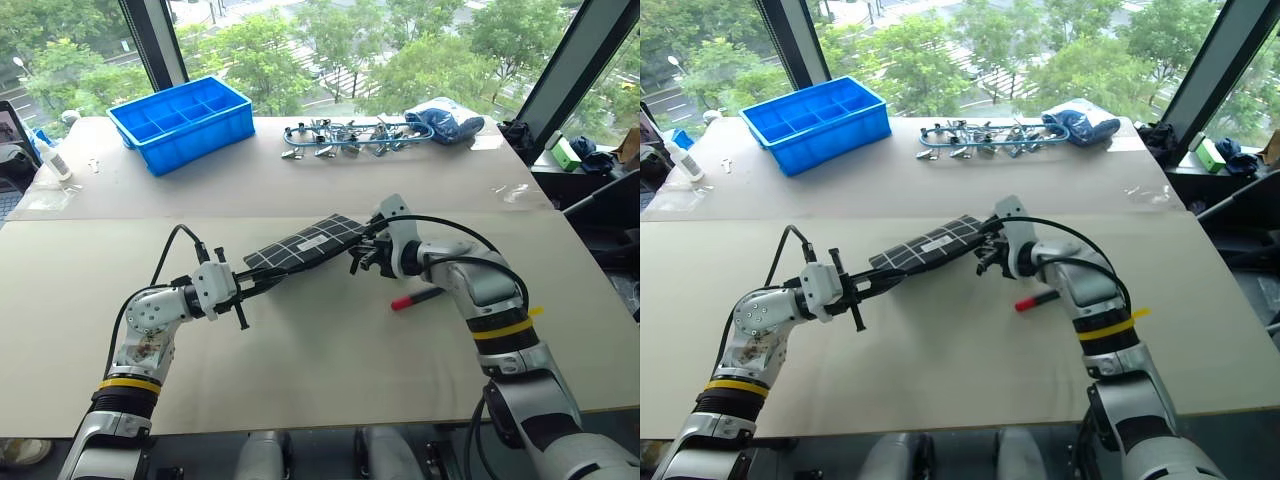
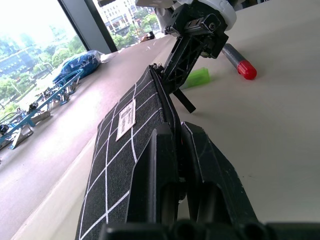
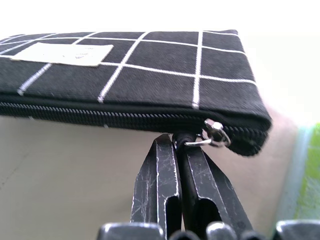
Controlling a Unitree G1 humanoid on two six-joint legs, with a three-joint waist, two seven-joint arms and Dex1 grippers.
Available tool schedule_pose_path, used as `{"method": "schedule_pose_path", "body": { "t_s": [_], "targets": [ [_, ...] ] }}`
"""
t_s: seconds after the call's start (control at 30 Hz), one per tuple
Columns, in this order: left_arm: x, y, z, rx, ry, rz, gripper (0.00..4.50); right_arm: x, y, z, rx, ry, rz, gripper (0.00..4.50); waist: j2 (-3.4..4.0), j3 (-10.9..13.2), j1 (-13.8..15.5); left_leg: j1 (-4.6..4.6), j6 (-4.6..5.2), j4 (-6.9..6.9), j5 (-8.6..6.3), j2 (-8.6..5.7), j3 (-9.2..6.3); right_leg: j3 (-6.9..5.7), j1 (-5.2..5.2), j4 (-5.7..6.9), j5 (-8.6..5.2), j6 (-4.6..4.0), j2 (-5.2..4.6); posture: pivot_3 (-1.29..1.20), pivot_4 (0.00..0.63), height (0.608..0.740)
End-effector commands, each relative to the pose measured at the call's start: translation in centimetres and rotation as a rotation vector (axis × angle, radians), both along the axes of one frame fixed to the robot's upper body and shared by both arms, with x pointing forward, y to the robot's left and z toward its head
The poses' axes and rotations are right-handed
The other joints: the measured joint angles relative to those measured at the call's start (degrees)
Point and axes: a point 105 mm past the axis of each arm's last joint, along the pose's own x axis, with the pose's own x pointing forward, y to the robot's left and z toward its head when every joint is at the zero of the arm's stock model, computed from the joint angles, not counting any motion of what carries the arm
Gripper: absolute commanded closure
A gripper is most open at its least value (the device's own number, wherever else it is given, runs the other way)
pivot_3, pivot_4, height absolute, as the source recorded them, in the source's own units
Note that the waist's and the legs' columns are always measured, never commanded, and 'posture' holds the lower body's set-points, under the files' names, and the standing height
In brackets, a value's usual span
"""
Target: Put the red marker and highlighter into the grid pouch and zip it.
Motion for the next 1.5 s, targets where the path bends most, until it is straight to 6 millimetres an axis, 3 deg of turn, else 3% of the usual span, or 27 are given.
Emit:
{"method": "schedule_pose_path", "body": {
  "t_s": [0.03,0.23,0.4,0.6,0.73,0.77,0.9,0.93,1.03,1.1,1.23,1.4,1.5],
  "targets": [
    [0.0,-0.8,1.0,-0.015,-0.051,-0.018,4.50,-1.5,3.5,2.0,0.034,-0.040,0.159,4.45,0.00,0.00,0.00,0.00,0.00,0.00,0.00,0.00,0.00,0.00,0.00,0.00,0.00,0.00,0.00,0.00,0.150,0.740],
    [0.1,-1.1,1.1,-0.020,-0.057,-0.025,4.50,-3.2,5.6,0.9,-0.030,-0.047,0.306,4.45,0.00,0.00,0.04,-0.01,0.00,0.01,0.00,-0.01,0.00,-0.01,0.01,0.00,0.00,0.00,-0.02,0.00,0.150,0.740],
    [0.1,-1.1,1.1,-0.022,-0.056,-0.023,4.50,-4.9,7.3,1.9,0.024,-0.036,0.462,4.45,0.00,0.00,0.02,0.00,0.00,0.01,0.00,-0.01,-0.01,-0.01,0.01,0.00,0.00,0.00,-0.01,0.00,0.150,0.740],
    [0.1,-1.1,1.2,-0.022,-0.056,-0.025,4.50,-5.7,9.2,2.3,0.084,0.009,0.546,4.45,0.00,0.00,0.02,0.00,0.00,0.01,0.00,0.00,-0.02,-0.02,0.01,0.01,0.00,0.00,0.00,0.00,0.150,0.740],
    [0.1,-1.3,1.2,-0.024,-0.058,-0.026,4.50,-5.9,9.5,1.6,0.053,0.005,0.562,4.45,0.00,0.00,0.07,0.00,-0.01,0.01,0.00,-0.01,-0.01,-0.04,0.02,0.01,0.00,0.00,-0.02,0.00,0.150,0.740],
    [0.1,-1.3,1.2,-0.024,-0.058,-0.025,4.50,-5.2,9.2,1.2,0.028,-0.003,0.523,4.14,0.00,0.00,0.05,0.00,-0.01,0.01,0.00,-0.02,-0.01,-0.04,0.02,0.01,0.00,0.00,-0.02,0.00,0.150,0.740],
    [-0.1,-1.1,1.0,-0.027,-0.055,-0.016,4.50,-3.9,6.9,1.1,-0.032,-0.028,0.457,2.89,0.00,0.00,0.10,0.00,-0.01,0.01,0.01,-0.01,-0.01,-0.03,0.00,0.02,0.00,0.00,0.00,0.00,0.150,0.740],
    [-0.1,-1.1,1.0,-0.027,-0.055,-0.014,4.50,-3.9,6.3,1.4,-0.028,-0.026,0.451,2.41,0.00,0.00,0.13,-0.01,-0.01,0.02,0.01,-0.02,-0.01,-0.04,0.01,0.02,0.00,0.00,-0.02,0.00,0.150,0.740],
    [-0.1,-1.1,1.0,-0.029,-0.054,-0.009,4.50,-4.5,3.9,2.8,0.026,-0.006,0.464,1.59,0.00,0.00,0.26,-0.02,-0.01,0.04,0.01,-0.04,-0.01,-0.04,0.03,-0.01,0.01,0.02,-0.06,0.00,0.150,0.740],
    [-0.1,-1.1,1.0,-0.030,-0.055,-0.007,4.50,-5.5,2.1,3.9,0.047,-0.027,0.497,1.59,0.00,0.00,0.53,-0.03,-0.01,0.02,0.00,-0.04,-0.03,-0.05,0.02,-0.03,0.01,0.02,-0.05,0.00,0.150,0.740],
    [-0.2,-0.9,1.0,-0.034,-0.056,0.004,4.50,-7.7,-5.0,6.4,-0.058,-0.151,0.492,1.59,-0.01,0.00,1.25,-0.05,0.04,0.01,-0.03,-0.04,-0.08,-0.08,0.05,-0.10,0.01,0.02,-0.06,0.00,0.150,0.740],
    [-0.3,-0.8,1.0,-0.036,-0.057,0.013,4.50,-6.7,-10.6,4.6,-0.280,-0.163,0.383,1.59,-0.02,0.00,0.65,0.09,0.09,-0.03,-0.06,0.03,-0.06,-0.01,0.18,-0.38,0.07,0.06,0.03,0.00,0.150,0.740],
    [-0.3,-0.7,1.0,-0.039,-0.057,0.020,4.50,-6.3,-12.5,3.0,-0.377,-0.134,0.384,1.59,-0.02,0.00,0.50,0.16,0.08,-0.06,-0.05,0.04,-0.05,0.01,0.20,-0.37,0.07,0.05,0.06,0.00,0.150,0.740]
  ]
}}
